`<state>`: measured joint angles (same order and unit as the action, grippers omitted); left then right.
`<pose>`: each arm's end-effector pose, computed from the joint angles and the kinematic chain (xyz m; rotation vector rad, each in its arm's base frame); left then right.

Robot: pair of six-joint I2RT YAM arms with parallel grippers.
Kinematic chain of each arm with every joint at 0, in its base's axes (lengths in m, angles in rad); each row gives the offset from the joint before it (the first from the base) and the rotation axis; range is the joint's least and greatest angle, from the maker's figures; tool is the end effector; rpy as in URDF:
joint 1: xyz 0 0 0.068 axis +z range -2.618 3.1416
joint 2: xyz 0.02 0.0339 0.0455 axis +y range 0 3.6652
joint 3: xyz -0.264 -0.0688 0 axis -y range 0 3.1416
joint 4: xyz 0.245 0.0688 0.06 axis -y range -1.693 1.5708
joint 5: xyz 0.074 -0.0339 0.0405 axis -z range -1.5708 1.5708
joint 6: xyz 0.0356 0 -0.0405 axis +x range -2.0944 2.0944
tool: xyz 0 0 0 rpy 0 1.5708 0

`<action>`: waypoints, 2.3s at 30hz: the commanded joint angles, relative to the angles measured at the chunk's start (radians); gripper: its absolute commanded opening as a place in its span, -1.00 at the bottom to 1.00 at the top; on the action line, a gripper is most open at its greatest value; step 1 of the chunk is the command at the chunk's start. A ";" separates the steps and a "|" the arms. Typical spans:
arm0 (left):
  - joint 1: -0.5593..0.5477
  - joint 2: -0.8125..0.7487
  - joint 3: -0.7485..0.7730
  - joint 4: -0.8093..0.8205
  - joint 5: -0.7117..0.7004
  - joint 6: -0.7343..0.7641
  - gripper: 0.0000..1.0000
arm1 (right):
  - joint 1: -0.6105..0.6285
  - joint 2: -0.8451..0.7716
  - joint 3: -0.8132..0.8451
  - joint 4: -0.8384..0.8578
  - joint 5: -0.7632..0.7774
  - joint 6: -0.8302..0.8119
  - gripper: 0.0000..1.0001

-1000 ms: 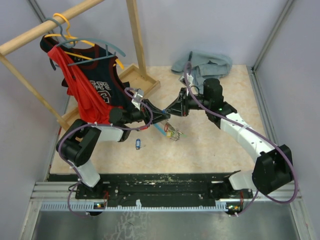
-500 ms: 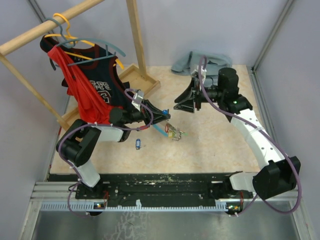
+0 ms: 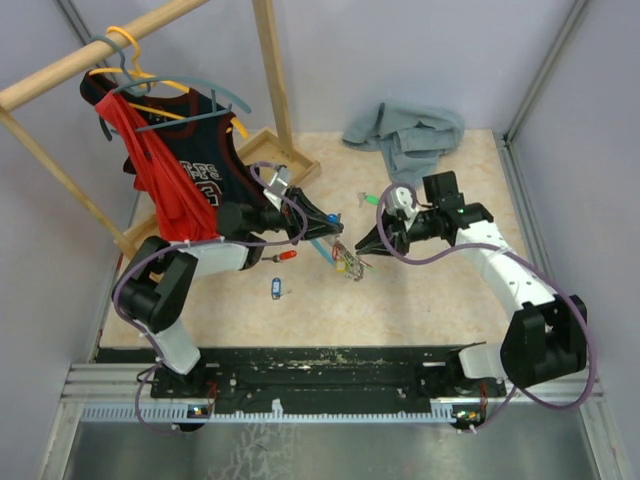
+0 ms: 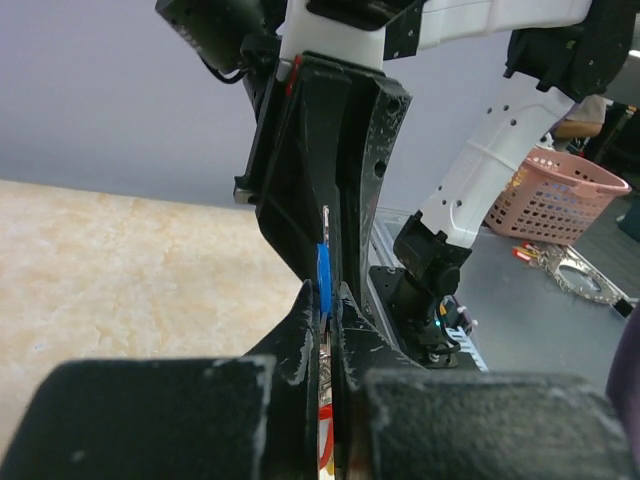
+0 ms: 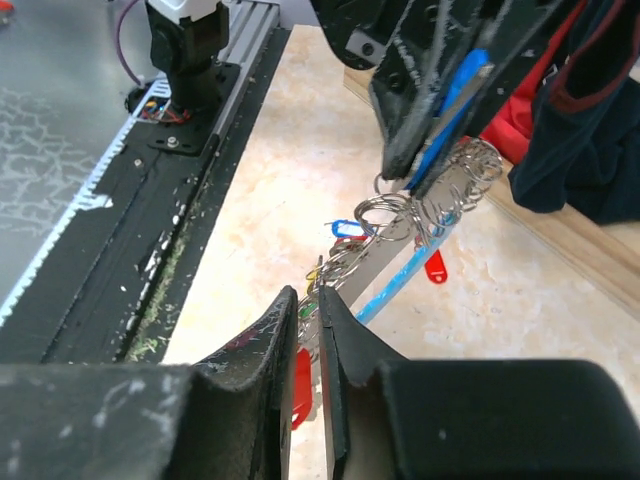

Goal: Remove the keys from the keyring

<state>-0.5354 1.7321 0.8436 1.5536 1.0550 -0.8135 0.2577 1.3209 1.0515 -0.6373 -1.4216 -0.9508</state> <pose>0.2728 -0.1978 0.2783 0.9704 1.0716 -1.6110 0.2383 0.0992 0.2995 -1.4445 1.1633 1.2315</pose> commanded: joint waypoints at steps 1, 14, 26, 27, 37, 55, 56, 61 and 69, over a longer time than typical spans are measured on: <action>0.005 -0.004 0.083 0.237 0.051 -0.058 -1.00 | 0.053 -0.005 0.018 -0.023 -0.011 -0.196 -0.75; -0.019 0.007 0.112 0.237 0.071 -0.095 -1.00 | 0.067 -0.002 0.047 0.108 0.011 0.012 -0.73; -0.035 -0.017 0.050 0.237 0.002 -0.084 -1.00 | 0.070 -0.012 0.020 0.302 0.071 0.248 -0.56; -0.038 -0.017 0.048 0.237 -0.004 -0.083 -1.00 | 0.074 -0.012 0.013 0.324 0.077 0.266 -0.54; -0.046 -0.038 0.035 0.237 -0.021 -0.086 -1.00 | 0.109 -0.006 -0.015 0.400 0.121 0.324 -0.43; -0.048 -0.053 0.019 0.237 -0.028 -0.081 -1.00 | 0.112 -0.022 0.025 0.264 0.070 0.184 -1.00; -0.047 -0.056 0.013 0.237 -0.032 -0.077 -1.00 | 0.113 -0.023 0.031 0.253 0.069 0.176 -1.00; -0.033 -0.075 -0.021 0.237 -0.059 -0.060 -1.00 | 0.109 -0.027 0.045 0.229 0.074 0.161 -1.00; -0.017 -0.091 -0.062 0.237 -0.092 -0.038 -1.00 | 0.104 -0.035 0.063 0.189 0.078 0.131 -1.00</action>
<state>-0.5655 1.6802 0.7872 1.5536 1.0206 -0.8707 0.3599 1.3216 1.0611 -0.4171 -1.3136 -0.7834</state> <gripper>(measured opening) 0.025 0.006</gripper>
